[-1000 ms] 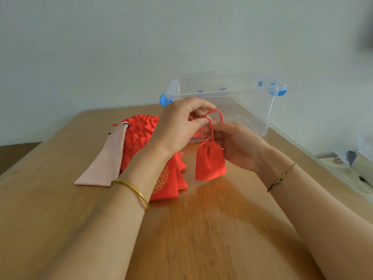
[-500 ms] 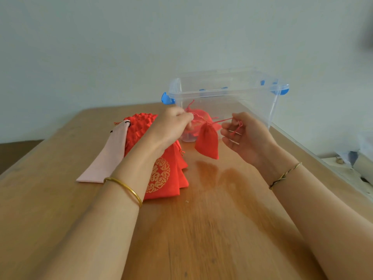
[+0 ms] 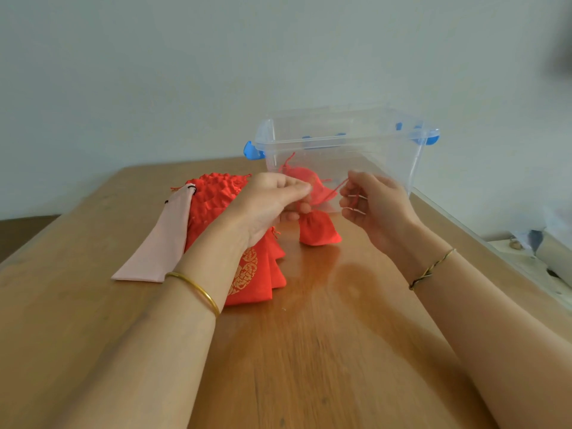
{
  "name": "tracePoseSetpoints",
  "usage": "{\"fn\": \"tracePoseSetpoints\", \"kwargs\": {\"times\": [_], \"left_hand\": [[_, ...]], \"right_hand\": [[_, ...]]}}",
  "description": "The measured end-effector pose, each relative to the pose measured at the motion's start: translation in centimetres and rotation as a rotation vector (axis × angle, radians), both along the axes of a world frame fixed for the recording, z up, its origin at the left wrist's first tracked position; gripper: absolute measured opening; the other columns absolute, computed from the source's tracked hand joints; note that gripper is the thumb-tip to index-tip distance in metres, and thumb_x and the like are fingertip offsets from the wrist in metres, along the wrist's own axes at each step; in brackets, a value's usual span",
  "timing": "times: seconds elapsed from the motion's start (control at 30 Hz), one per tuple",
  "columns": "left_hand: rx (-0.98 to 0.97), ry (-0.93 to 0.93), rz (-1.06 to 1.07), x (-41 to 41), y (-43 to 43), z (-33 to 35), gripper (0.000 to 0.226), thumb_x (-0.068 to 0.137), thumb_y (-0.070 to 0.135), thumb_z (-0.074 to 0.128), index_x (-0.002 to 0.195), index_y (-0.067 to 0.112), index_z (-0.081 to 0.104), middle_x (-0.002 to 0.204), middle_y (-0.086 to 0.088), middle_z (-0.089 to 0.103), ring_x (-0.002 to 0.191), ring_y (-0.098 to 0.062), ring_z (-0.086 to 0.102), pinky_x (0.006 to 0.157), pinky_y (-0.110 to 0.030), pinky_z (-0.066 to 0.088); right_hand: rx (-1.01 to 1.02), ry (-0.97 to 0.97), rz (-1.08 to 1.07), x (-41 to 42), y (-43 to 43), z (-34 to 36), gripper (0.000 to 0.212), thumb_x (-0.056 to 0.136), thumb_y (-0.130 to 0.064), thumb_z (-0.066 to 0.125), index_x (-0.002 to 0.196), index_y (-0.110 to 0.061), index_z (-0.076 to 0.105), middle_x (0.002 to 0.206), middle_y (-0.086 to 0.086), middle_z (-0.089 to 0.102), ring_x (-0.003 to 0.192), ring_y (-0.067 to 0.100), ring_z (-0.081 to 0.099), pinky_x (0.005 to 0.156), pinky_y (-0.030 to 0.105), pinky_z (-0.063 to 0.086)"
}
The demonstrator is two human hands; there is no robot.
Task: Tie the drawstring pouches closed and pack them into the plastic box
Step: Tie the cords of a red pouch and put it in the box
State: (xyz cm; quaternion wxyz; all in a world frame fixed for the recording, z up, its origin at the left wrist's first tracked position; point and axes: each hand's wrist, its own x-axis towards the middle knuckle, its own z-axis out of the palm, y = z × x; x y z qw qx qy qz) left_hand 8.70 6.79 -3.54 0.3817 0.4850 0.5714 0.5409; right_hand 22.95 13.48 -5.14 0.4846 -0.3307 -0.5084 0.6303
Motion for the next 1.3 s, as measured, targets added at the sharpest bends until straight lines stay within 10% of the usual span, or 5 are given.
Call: {"fn": "tracePoseSetpoints", "kwargs": {"times": [0.3,0.57,1.13,1.3], "left_hand": [[-0.054,0.166,-0.049,0.8,0.1,-0.2,0.011,0.086,0.009,0.062,0.076,0.006,0.062,0.063,-0.003,0.059,0.047,-0.005,0.052,0.046,-0.015,0.045],[-0.058,0.052,-0.032,0.6,0.0,0.0,0.015,0.092,0.011,0.053,0.078,0.011,0.058,0.062,0.0,0.06,0.053,-0.009,0.054,0.048,-0.015,0.047],[-0.039,0.044,0.145,0.7,0.2,-0.3,0.005,0.087,0.003,0.059,0.084,0.0,0.061,0.05,-0.004,0.06,0.042,-0.006,0.059,0.042,-0.017,0.049],[0.03,0.087,0.218,0.9,0.2,0.3,0.012,0.086,-0.002,0.055,0.079,0.008,0.056,0.067,-0.007,0.059,0.047,-0.007,0.06,0.049,-0.02,0.051]], "right_hand": [[0.014,-0.077,0.202,-0.2,-0.7,0.3,0.044,0.097,-0.044,0.034,0.086,-0.014,0.065,0.073,-0.003,0.065,0.05,0.009,0.051,0.049,0.02,0.04],[0.171,-0.272,0.218,-0.5,-1.0,0.0,0.016,0.085,0.005,0.045,0.09,-0.008,0.054,0.065,0.007,0.056,0.045,0.012,0.047,0.045,0.023,0.039],[1.021,-0.704,-0.078,-1.0,-0.9,-1.1,0.006,0.076,-0.009,0.067,0.081,-0.008,0.067,0.063,-0.016,0.041,0.06,-0.002,0.04,0.057,0.011,0.031],[0.879,-0.655,-0.056,-1.2,-0.7,-1.1,0.006,0.08,-0.01,0.063,0.075,-0.009,0.067,0.061,-0.01,0.05,0.057,0.001,0.042,0.056,0.012,0.032]]}}
